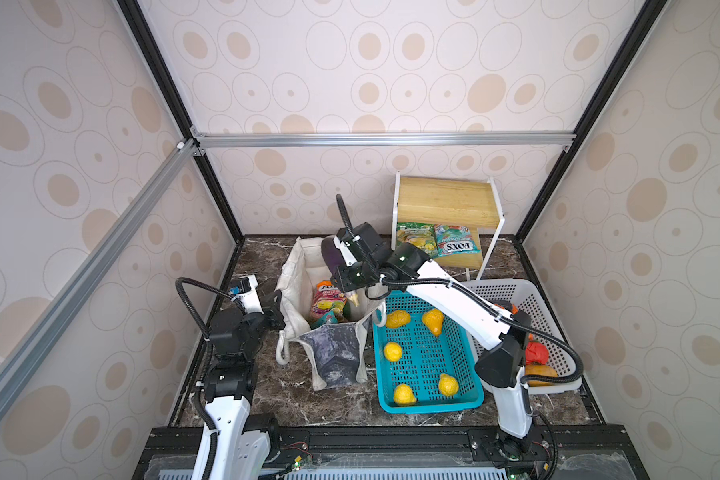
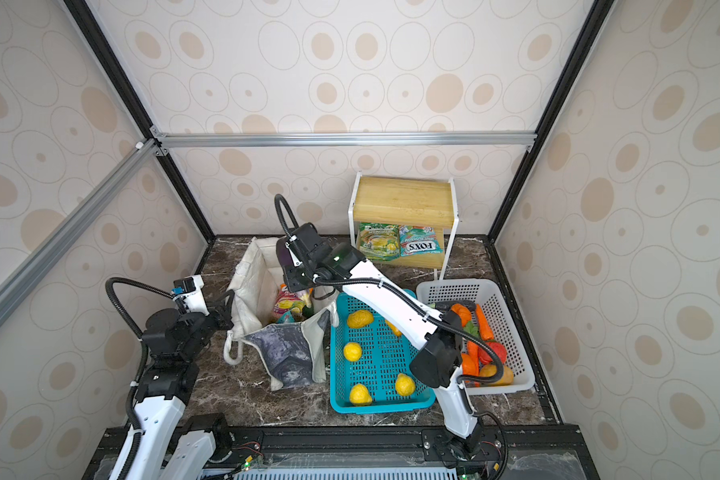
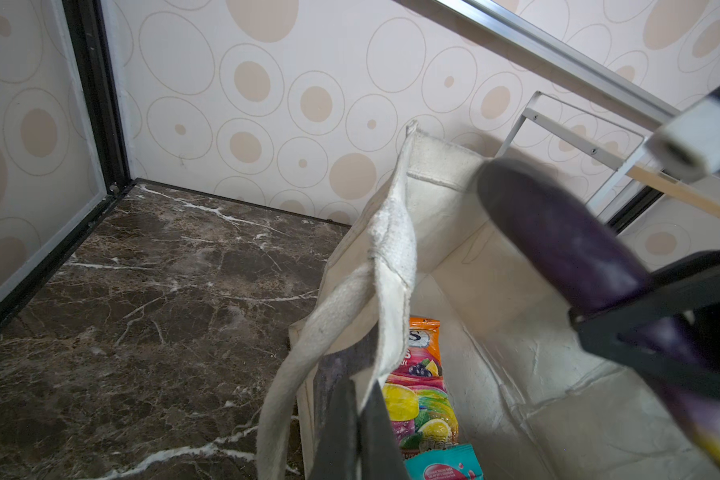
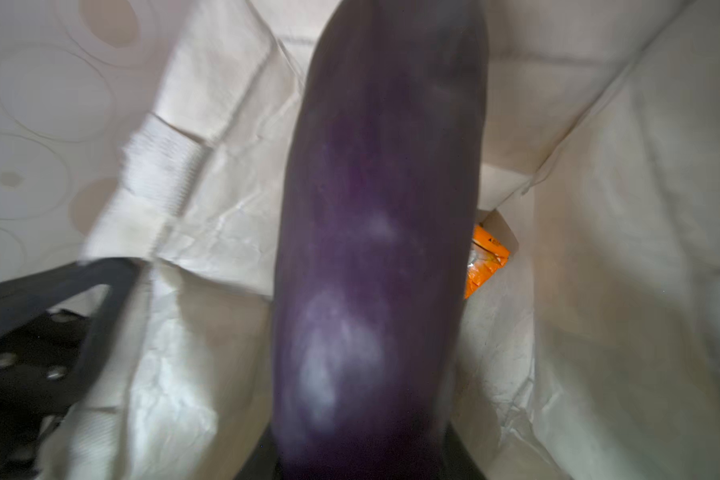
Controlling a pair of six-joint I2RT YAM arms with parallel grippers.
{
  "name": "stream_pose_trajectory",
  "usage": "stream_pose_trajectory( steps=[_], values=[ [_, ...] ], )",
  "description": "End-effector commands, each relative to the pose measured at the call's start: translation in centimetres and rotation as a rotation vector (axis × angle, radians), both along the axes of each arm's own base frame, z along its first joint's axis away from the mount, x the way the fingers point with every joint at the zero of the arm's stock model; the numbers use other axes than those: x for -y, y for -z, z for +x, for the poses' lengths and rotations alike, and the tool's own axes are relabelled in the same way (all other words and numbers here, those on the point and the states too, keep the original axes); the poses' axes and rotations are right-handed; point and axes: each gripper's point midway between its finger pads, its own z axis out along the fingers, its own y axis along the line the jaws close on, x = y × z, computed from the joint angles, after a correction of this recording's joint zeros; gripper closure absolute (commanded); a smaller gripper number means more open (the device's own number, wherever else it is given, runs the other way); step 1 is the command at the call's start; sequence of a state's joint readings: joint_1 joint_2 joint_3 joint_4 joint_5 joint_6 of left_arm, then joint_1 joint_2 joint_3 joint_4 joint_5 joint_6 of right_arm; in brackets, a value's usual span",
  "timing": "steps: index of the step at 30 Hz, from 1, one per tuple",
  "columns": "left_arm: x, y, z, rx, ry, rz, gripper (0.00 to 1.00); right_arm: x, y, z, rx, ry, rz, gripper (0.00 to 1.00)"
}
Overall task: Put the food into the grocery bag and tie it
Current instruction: 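Carry the purple eggplant over the teal basket into the tote, then release the purple eggplant into the tote and lift the right gripper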
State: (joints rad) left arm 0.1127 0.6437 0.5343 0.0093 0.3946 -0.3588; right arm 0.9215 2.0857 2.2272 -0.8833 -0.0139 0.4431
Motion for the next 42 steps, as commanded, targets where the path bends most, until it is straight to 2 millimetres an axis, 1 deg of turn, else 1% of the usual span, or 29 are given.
stream_pose_trajectory(
  steps=[1, 4, 6, 10, 12, 15, 16, 17, 18, 19, 21, 23, 24, 28, 29, 30, 35, 39, 40, 42],
  values=[
    [0.2, -1.3, 0.0, 0.047, 0.018, -0.002, 1.00, 0.2, 1.7, -0.7, -0.004, 0.003, -0.081, 0.80],
    [0.2, -1.4, -0.1, 0.050, 0.018, -0.003, 1.00, 0.1, 4.4, -0.3, -0.042, 0.031, -0.122, 0.80],
    [0.2, -1.4, -0.1, 0.050, 0.017, -0.001, 1.00, 0.0, 5.6, -0.1, -0.065, 0.049, -0.147, 0.80],
    [0.2, -1.4, -0.1, 0.052, 0.013, 0.000, 1.00, 0.0, 9.0, 0.1, -0.121, 0.094, -0.195, 0.76],
    [0.2, -1.4, -0.1, 0.050, 0.015, -0.001, 1.00, 0.1, 10.5, 0.2, -0.139, 0.101, -0.222, 0.76],
    [0.2, -1.4, 0.0, 0.049, 0.014, -0.001, 1.00, 0.1, 11.7, 0.2, -0.152, 0.101, -0.250, 0.75],
    [0.2, -1.4, -0.1, 0.050, 0.015, -0.001, 1.00, 0.2, 11.6, 0.3, -0.151, 0.104, -0.253, 0.73],
    [0.2, -1.4, 0.0, 0.050, 0.015, -0.001, 1.00, 0.2, 11.6, 0.2, -0.154, 0.103, -0.257, 0.66],
    [0.2, -1.4, -0.1, 0.050, 0.015, -0.001, 1.00, 0.4, 11.7, 0.0, -0.161, 0.099, -0.266, 0.57],
    [0.2, -1.4, 0.0, 0.050, 0.013, -0.001, 1.00, 0.0, 10.3, 0.2, -0.144, 0.097, -0.236, 0.50],
    [0.2, -1.4, 0.0, 0.050, 0.014, -0.001, 1.00, 0.2, 9.3, 0.2, -0.138, 0.104, -0.227, 0.32],
    [0.1, -1.4, 0.0, 0.050, 0.012, 0.000, 1.00, 0.4, 8.0, 0.2, -0.123, 0.113, -0.215, 0.25],
    [0.1, -1.4, 0.0, 0.050, 0.011, 0.000, 1.00, 0.6, 7.1, 0.1, -0.111, 0.120, -0.206, 0.22],
    [0.1, -1.4, 0.0, 0.050, 0.011, 0.001, 1.00, 1.2, 3.6, -0.4, -0.080, 0.128, -0.150, 0.15],
    [0.1, -1.4, 0.0, 0.050, 0.010, 0.001, 1.00, 1.3, 2.6, -0.5, -0.071, 0.128, -0.134, 0.04],
    [0.1, -1.4, 0.0, 0.049, 0.009, 0.001, 1.00, 1.6, 1.5, -0.7, -0.056, 0.131, -0.118, 0.00],
    [0.1, -1.4, 0.0, 0.050, 0.009, 0.001, 1.00, 3.8, -3.9, -1.2, 0.031, 0.177, -0.057, 0.00],
    [0.0, -1.4, -0.1, 0.051, 0.006, 0.001, 1.00, 6.4, -7.4, -1.6, 0.107, 0.225, -0.035, 0.00],
    [0.1, -1.4, -0.1, 0.051, 0.007, 0.002, 1.00, 7.2, -7.1, -1.8, 0.114, 0.234, -0.061, 0.00],
    [0.1, -1.4, 0.0, 0.049, 0.008, 0.002, 1.00, 8.6, -8.0, -1.9, 0.145, 0.255, -0.074, 0.00]
  ],
)
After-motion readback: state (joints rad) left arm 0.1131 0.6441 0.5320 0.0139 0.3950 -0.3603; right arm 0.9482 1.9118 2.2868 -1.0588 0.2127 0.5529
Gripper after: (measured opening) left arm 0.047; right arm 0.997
